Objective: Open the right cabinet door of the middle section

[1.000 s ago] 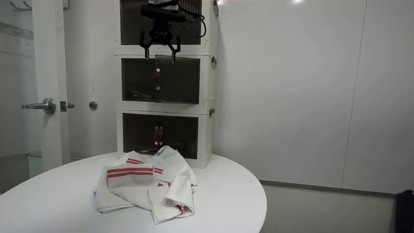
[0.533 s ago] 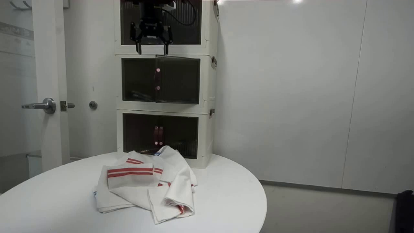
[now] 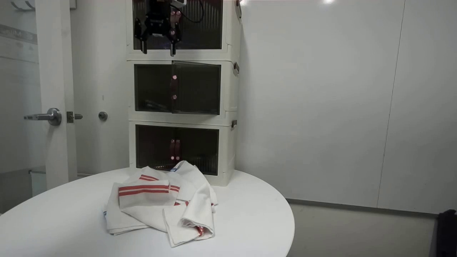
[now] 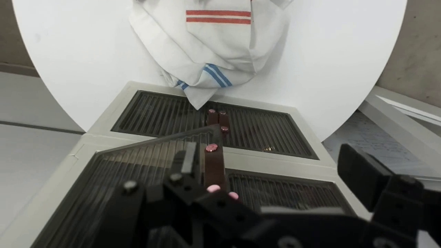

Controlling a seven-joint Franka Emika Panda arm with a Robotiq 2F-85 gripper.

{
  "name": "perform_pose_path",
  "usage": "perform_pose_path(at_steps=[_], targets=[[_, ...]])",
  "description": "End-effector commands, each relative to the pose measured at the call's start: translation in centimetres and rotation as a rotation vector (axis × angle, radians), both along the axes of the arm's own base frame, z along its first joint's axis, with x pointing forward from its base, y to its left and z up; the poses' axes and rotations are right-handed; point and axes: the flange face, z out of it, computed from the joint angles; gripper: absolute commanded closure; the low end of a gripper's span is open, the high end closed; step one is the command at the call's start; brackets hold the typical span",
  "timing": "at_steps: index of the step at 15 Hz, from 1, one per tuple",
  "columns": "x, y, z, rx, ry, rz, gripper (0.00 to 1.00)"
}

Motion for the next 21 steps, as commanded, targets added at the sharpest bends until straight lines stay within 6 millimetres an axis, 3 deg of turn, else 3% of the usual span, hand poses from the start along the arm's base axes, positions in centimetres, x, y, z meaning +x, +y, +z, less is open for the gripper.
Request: perform_pose_path(at_steps=[1, 7, 14, 21], targets=[[1.8, 1.8, 0.1, 0.016, -0.005, -0.131, 0.00], [4.3, 3.5, -0.2, 0.011, -0.030, -0.470, 0.00], [6.2, 1.7, 0.1, -0.076, -0.096, -0.774, 0.00], [7.5, 1.4, -0.5, -0.090, -0.110, -0.911, 0.00]])
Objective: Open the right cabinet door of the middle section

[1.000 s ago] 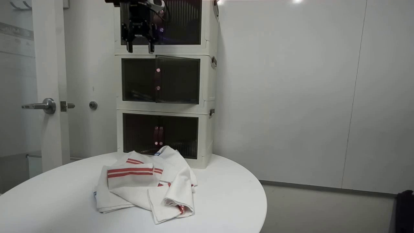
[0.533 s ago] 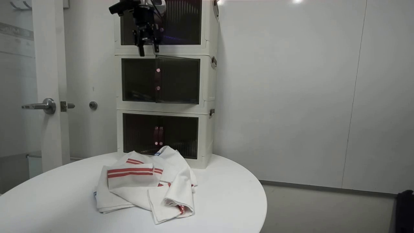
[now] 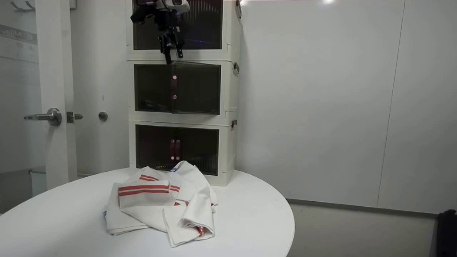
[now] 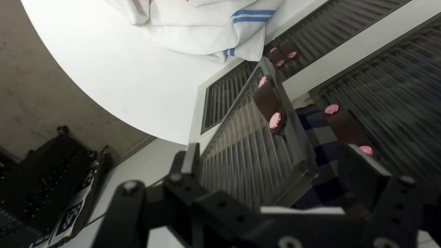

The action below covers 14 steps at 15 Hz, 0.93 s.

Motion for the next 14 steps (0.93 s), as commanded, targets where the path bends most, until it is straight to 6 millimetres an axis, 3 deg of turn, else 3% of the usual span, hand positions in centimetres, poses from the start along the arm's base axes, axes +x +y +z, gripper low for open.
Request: perform_pose_path(at_steps=[1, 7, 14], targets=[[1.2, 0.4, -0.1, -0.033, 0.006, -0.075, 0.00], [1.0, -1.9, -1.0, -0.055, 0.038, -0.138, 0.00], [-1.9, -6.8, 1.5, -0.040, 0.038, -0.112, 0.00]])
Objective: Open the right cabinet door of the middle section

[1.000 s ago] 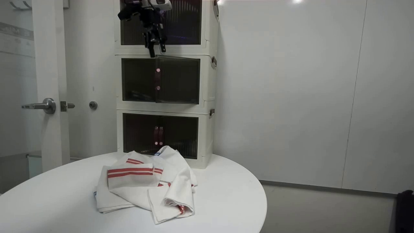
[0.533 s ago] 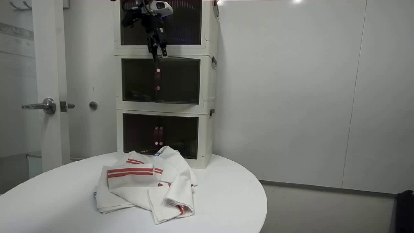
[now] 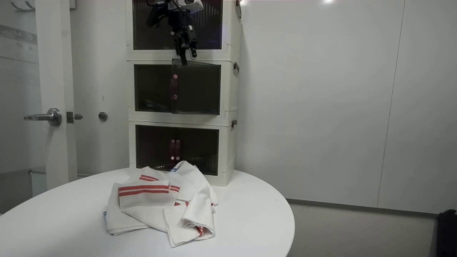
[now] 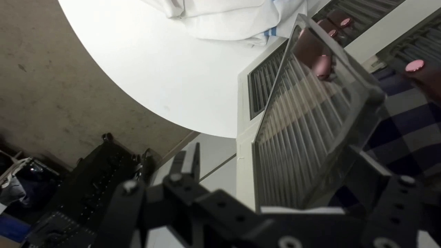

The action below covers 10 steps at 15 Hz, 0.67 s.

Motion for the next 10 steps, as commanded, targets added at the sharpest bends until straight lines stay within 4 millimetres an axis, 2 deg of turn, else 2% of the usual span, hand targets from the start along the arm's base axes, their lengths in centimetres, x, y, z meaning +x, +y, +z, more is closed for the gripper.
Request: perform_pose_path(at_steps=[1, 4, 10], targets=[[-2.4, -1.9, 2.1, 0.004, 0.010, 0.042, 0.00], [-3.4, -3.1, 2.0, 0.008, 0.034, 0.098, 0.00], [-4.9, -5.9, -0.7, 0.039, 0.144, 0.318, 0.00]])
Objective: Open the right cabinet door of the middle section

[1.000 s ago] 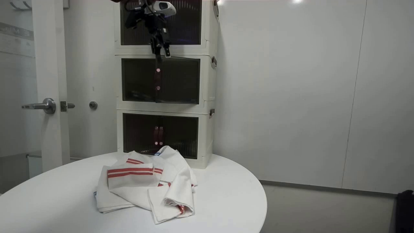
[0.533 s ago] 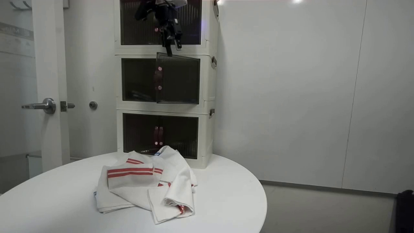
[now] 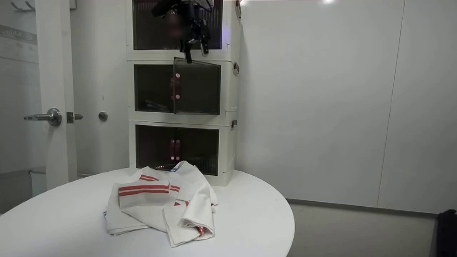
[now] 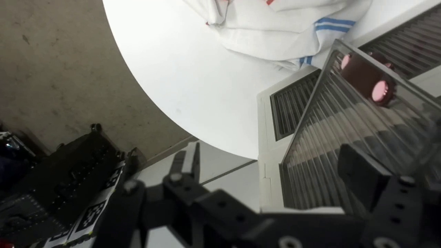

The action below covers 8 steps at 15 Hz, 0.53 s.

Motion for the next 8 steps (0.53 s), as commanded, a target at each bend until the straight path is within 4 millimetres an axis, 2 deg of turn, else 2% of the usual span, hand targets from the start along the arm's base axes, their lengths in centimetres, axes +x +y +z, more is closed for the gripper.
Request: perform_pose_path(at_steps=[1, 3, 5, 8], targets=[[-1.7, -1.3, 0.0, 0.039, 0.042, 0.151, 0.00], [-2.4, -1.6, 1.1, 0.059, 0.059, 0.238, 0.00], [-3.6, -1.2, 3.1, 0.059, 0.060, 0.322, 0.00], [-6.0, 0.2, 6.4, 0.092, 0.069, 0.468, 0.00]])
